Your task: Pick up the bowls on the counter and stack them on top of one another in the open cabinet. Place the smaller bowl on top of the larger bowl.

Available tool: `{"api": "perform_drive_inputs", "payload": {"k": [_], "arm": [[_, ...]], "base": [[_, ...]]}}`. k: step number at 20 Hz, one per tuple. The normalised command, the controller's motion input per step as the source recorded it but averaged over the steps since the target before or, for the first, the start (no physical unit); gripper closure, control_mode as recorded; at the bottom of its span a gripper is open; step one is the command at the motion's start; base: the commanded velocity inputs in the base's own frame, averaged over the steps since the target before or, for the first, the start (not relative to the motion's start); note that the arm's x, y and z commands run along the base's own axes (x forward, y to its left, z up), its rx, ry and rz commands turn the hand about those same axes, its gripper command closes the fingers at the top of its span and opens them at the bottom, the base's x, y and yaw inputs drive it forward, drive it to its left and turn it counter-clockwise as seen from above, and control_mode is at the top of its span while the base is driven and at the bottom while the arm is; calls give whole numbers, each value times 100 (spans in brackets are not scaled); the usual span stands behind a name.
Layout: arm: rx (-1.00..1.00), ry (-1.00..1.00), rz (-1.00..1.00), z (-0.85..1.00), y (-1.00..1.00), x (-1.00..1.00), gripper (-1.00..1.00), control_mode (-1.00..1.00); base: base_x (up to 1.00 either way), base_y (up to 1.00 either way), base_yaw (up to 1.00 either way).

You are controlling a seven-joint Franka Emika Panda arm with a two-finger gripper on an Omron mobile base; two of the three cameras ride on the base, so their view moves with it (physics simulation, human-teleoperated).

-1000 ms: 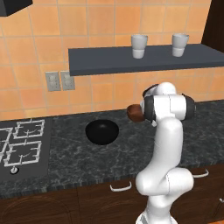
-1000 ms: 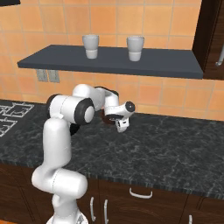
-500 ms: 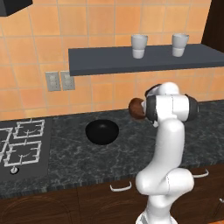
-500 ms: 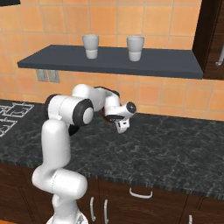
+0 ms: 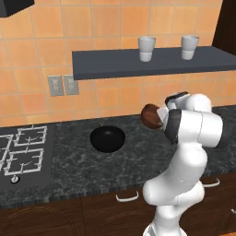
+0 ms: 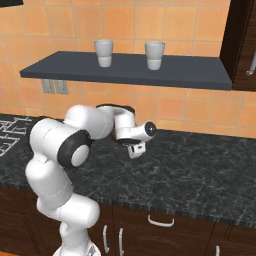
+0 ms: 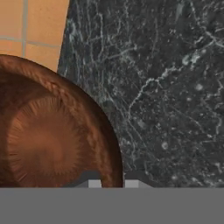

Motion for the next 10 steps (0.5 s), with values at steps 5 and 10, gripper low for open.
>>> {"api": "perform_drive_inputs", "payload": {"k": [5,10], "arm": [[0,0,15,95,52,-60,100,-100],[-8,0,23,26,69,-64,100,-100]], "base": [[0,0,0],[0,0,0]]}}
